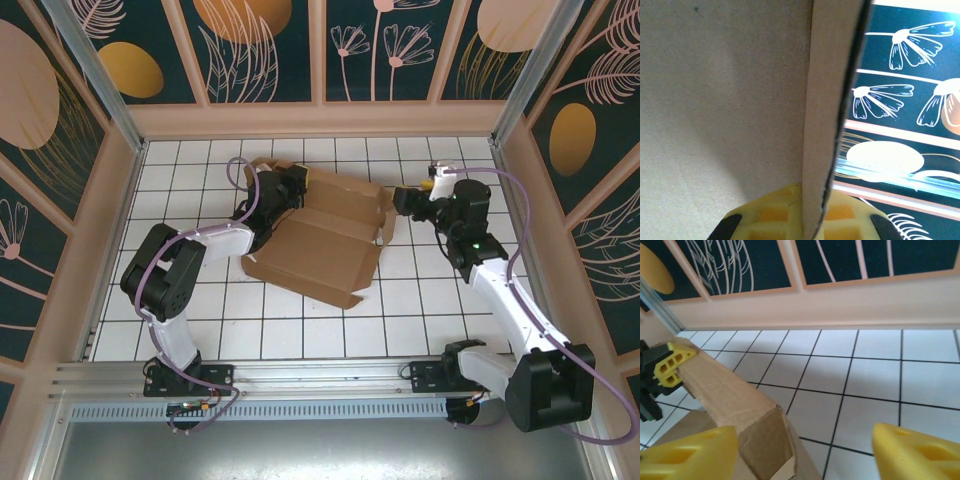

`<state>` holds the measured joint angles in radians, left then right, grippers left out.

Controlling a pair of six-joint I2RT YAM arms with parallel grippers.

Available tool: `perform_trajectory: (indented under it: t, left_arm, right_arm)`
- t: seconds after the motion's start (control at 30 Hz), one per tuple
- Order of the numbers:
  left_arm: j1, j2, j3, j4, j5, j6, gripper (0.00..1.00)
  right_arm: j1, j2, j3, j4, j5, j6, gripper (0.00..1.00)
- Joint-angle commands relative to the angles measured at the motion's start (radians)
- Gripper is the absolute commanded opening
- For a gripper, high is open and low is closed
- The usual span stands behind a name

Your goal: Fold the paper box

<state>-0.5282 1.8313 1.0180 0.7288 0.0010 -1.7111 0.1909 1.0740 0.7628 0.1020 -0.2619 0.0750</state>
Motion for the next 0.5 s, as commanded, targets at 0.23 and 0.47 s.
perform_trajectory:
  t: [0.23,0.47]
  left_arm:
    - [0.011,0.004,0.019,-0.009,0.029,0.030,0.00]
    - [0.020,0.019,0.049,-0.030,0.050,0.019,0.00]
  right_arm:
    - [-0.014,0.046,-0.087,-0.105,0.071,-0.032,0.53]
    - [-0.002,0.046,-0.156,-0.093,0.013,-0.121,0.54]
